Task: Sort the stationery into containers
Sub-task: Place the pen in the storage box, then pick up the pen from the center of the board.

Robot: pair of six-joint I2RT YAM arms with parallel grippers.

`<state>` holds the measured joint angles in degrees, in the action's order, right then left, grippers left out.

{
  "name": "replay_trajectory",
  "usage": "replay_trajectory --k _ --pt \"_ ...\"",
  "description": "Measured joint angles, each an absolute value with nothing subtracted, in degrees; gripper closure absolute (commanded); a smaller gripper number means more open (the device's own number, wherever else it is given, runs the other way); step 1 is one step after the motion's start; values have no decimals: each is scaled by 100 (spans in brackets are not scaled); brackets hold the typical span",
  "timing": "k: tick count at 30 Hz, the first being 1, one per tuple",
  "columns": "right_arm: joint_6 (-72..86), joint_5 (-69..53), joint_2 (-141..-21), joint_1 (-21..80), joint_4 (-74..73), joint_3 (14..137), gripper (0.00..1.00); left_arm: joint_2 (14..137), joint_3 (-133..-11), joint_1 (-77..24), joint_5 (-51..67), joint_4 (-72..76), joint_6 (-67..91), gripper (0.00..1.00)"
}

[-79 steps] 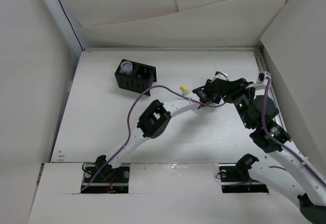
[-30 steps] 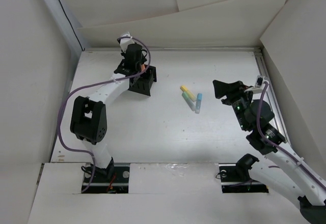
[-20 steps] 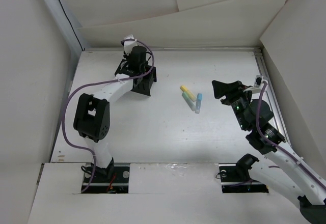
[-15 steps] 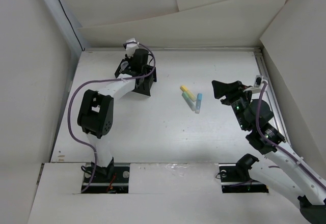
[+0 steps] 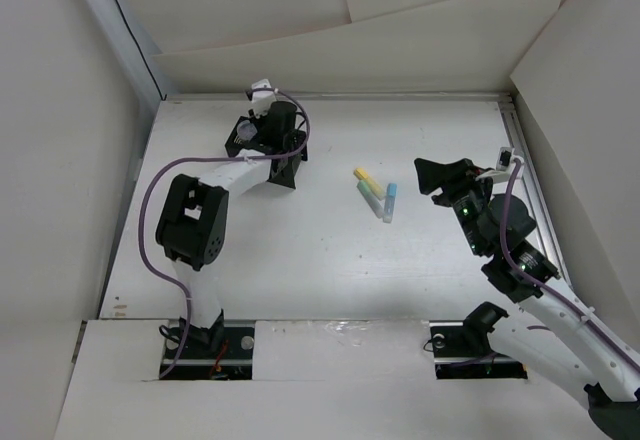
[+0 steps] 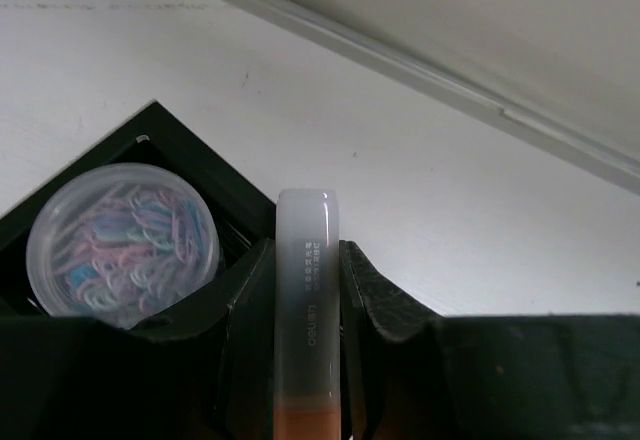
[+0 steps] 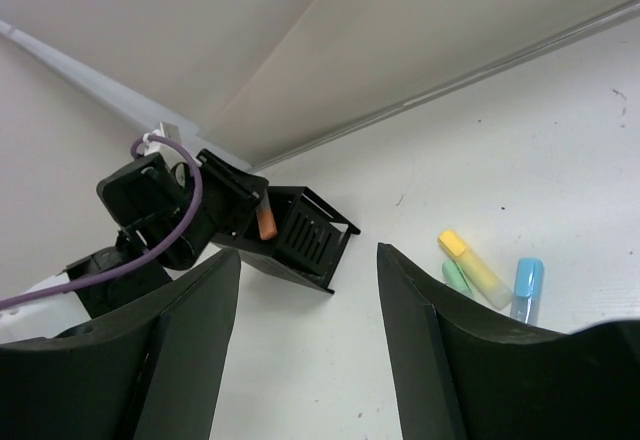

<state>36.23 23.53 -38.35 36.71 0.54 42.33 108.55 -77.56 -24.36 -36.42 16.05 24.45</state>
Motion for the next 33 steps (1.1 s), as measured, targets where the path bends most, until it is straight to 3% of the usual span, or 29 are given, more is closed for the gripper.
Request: replay_trajectory --k 4,14,18,21,24,25,29,31,33 --pt "3623 2353 -3835 3671 54 4233 37 10847 -7609 -2541 -3743 1785 2434 79" --pt "3623 2353 -3865 3671 54 4233 37 10460 -7131 -2622 -3732 2032 2458 52" --pt "3623 2353 -3905 3671 56 4233 37 10123 -6930 -2681 -3721 2071 2473 51" --pt "3623 2353 -3942 3671 56 4233 37 9841 -6807 -2731 -3601 2119 2475 57" --pt "3610 2353 -3990 3671 54 4233 48 9542 -6670 -2812 -3426 2161 2502 68" --pt "3599 2353 -4012 3671 54 4233 60 9452 -6630 -2867 -3393 2176 2512 71" --pt "3568 2351 -4112 3671 49 4241 92 9327 -6602 -3398 -3310 2167 2515 84" --pt "3581 2349 -4134 3669 51 4241 92 9389 -6685 -3789 -3253 2032 2517 93" --pt "3581 2351 -4134 3669 54 4241 92 9605 -6917 -4180 -3142 1903 2545 93"
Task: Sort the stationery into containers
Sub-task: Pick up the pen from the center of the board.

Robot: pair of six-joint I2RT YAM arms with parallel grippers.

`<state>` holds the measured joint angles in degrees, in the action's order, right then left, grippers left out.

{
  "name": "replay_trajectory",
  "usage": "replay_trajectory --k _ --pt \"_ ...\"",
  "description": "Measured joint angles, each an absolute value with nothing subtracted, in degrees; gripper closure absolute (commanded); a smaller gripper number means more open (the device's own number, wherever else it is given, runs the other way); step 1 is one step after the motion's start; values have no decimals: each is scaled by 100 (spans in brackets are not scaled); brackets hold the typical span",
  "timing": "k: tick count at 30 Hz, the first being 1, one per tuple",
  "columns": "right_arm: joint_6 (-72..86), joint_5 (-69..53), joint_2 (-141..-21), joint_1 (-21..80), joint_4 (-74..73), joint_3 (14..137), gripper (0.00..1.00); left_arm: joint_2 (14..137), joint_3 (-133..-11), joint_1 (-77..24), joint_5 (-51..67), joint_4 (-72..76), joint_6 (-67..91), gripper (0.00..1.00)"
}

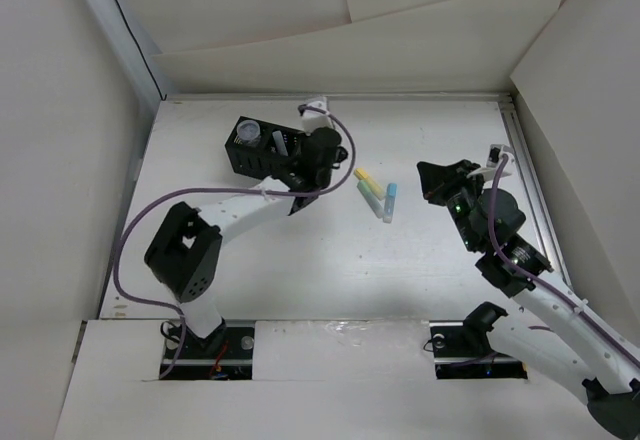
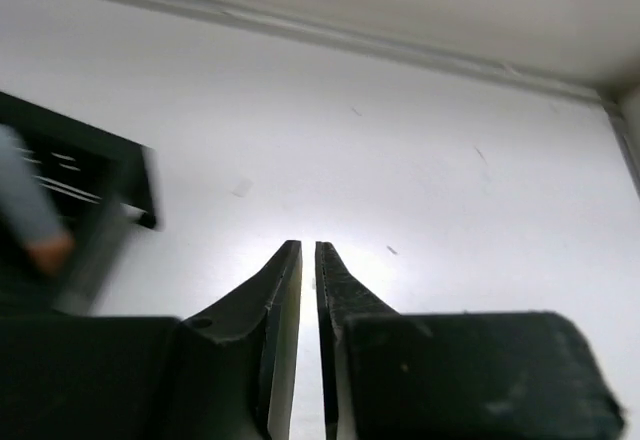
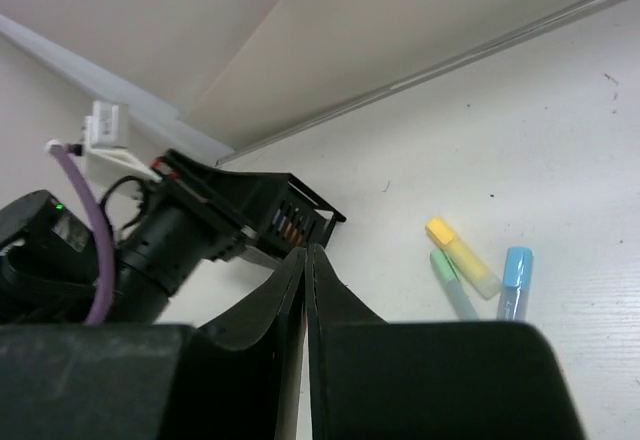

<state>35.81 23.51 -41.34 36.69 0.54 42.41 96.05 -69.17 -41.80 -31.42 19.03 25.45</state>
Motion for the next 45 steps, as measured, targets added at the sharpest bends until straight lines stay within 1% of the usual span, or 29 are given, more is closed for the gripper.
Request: replay_trajectory --k 1,2,4,5,6,7,11,15,18,21,26,32,33,36,39,41,45 --pt "3581 2353 -4132 3669 54 4244 92 9756 -7063 -4346 -3044 1837 2580 93" --pt "3581 2353 -4132 3669 54 4246 92 9933 -7205 -4480 -2939 1778 2626 90" --pt "3581 2351 -4134 3669 54 4250 88 10304 -7470 -4613 -2703 1638 2746 86" --pt "3581 2353 -4134 3669 54 4254 86 10488 -7588 -4630 -2600 1538 2812 84" --pt "3579 2353 -4134 3669 54 4259 82 10687 -7701 -4624 -2515 1437 2869 79" --pt "3583 2353 -4134 3669 56 4261 80 10897 -7870 -4606 -2447 1271 2917 77" --pt "3581 2351 -4160 3669 56 4263 77 11843 -8744 -4550 -2309 740 3037 75" --pt "3579 2331 -4174 3669 54 4272 75 12484 -9400 -4519 -2287 314 3079 66" --pt "3577 2324 -4204 3669 56 4285 69 12827 -9863 -4525 -2285 73 3116 59" --pt "3579 2287 -4219 3669 54 4294 65 13041 -10160 -4525 -2296 -73 3157 59" --pt "3581 2268 -4193 3669 54 4303 60 13078 -10169 -4525 -2381 -246 3271 64" --pt "3579 2268 -4160 3669 56 4305 60 12995 -9603 -4525 -2491 -78 3474 65" --pt "3581 2268 -4160 3669 56 4305 60 12995 -9535 -4525 -2506 1 3529 63" --pt "3579 2268 -4160 3669 56 4305 59 12988 -9515 -4525 -2508 -1 3618 63" --pt "3579 2257 -4160 3669 56 4305 59 12988 -9515 -4525 -2504 -25 3653 61" --pt "3581 2246 -4160 3669 56 4307 59 12991 -9518 -4525 -2502 -25 3660 61" --pt "3577 2244 -4160 3669 54 4307 59 13082 -9769 -4525 -2497 -165 3647 59"
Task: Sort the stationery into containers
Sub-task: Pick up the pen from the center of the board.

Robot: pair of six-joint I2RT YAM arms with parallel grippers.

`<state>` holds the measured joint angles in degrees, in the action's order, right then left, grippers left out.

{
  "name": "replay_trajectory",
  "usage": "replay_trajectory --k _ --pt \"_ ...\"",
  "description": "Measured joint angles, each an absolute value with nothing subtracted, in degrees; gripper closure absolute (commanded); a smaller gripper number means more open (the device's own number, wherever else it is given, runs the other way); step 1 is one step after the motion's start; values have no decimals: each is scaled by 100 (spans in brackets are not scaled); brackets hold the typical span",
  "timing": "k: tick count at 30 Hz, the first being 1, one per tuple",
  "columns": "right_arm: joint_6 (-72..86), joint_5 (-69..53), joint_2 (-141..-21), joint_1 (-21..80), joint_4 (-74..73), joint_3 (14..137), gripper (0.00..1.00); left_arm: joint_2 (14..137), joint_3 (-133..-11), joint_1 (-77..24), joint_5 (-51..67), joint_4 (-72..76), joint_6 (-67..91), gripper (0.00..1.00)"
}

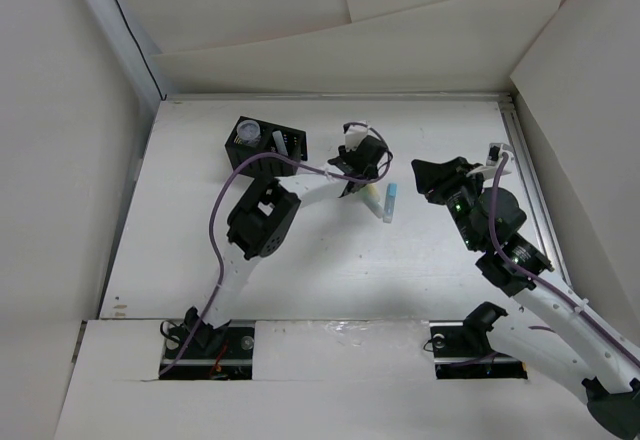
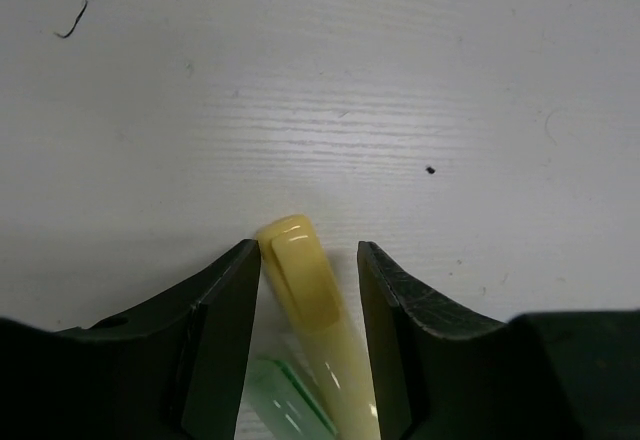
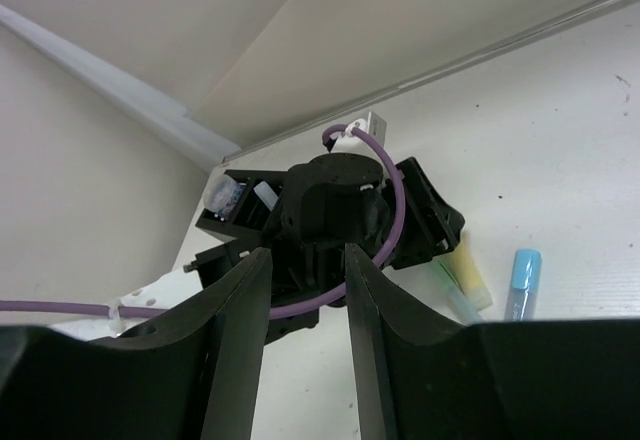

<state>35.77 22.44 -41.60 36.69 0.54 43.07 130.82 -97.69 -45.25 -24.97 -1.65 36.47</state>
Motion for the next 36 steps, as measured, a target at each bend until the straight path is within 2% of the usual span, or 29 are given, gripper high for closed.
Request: replay_trajectory --k 14,16,19,20,29,36 --pt "3562 2244 -4160 3669 56 4307 57 13596 -10519 -4525 -2517 -399 3465 63" --pt "3559 2244 -4160 3669 56 4307 57 13670 -10639 -4525 -2526 -440 3430 65" --pt "3559 2244 -4160 3669 54 4309 57 13778 -10785 -4525 -2554 -451 3371 81" --pt "3559 2244 -4160 3669 56 4309 57 13795 -10822 -4525 -2558 -451 3365 82" --pt "3559 2244 -4160 3669 56 4309 57 13819 -10879 -4525 -2486 -427 3323 89" --pt "3559 2246 -4158 3669 54 4311 57 13758 -10753 -4525 -2121 16 3256 89"
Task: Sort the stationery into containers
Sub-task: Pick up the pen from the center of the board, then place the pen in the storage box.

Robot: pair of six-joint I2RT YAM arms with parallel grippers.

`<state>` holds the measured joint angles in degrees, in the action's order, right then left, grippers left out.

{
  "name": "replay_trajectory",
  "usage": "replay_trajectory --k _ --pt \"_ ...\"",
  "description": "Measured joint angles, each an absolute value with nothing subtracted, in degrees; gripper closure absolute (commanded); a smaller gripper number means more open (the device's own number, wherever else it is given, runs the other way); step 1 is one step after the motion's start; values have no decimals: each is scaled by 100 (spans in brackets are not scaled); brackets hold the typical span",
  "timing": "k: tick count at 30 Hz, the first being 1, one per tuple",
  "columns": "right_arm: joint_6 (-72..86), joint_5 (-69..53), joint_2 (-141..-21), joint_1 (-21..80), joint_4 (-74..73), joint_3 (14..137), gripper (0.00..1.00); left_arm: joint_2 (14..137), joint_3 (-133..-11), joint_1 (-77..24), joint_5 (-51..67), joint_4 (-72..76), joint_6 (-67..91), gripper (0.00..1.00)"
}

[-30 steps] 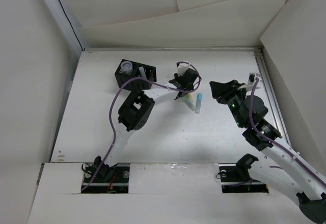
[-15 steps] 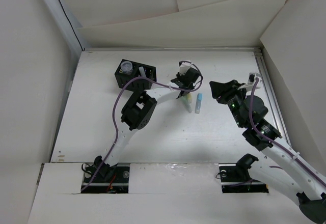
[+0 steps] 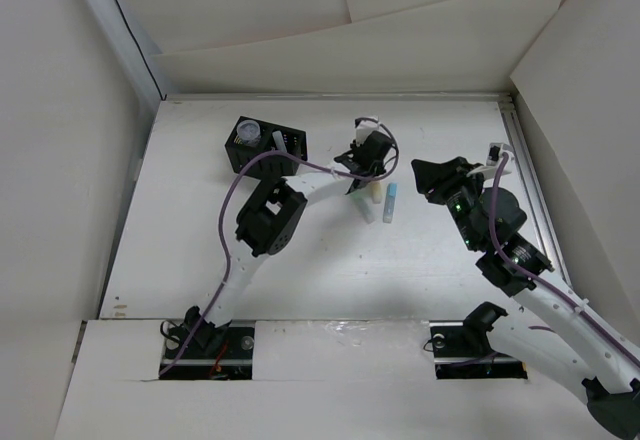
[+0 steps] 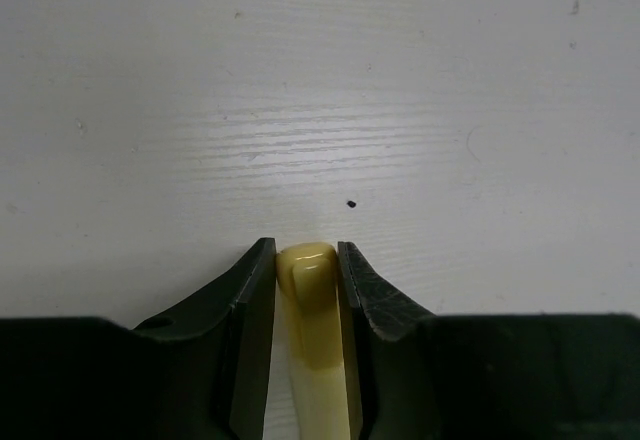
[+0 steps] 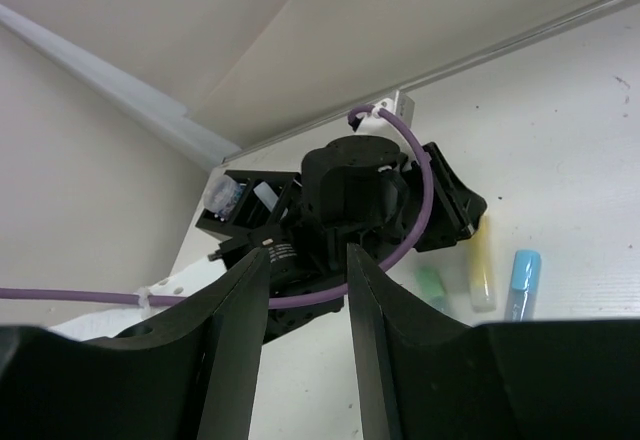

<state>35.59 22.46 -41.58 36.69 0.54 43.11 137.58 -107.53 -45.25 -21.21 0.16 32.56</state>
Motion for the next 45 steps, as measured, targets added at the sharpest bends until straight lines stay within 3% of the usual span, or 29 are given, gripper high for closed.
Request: replay_trajectory --k 8,18,30,45 --pt "3559 2246 -4112 3669 56 4313 57 12298 -9714 -4281 -1929 414 3201 89" --pt "3559 2244 -4112 3669 56 4313 57 10429 -8746 -2849 -2488 961 3063 89" --pt "3559 2200 -4128 3669 56 4313 57 10591 -8593 -2351 -3634 799 2611 88" --pt "3559 2200 -4160 3669 56 4313 57 11010 -8667 -2191 -4115 834 2145 89"
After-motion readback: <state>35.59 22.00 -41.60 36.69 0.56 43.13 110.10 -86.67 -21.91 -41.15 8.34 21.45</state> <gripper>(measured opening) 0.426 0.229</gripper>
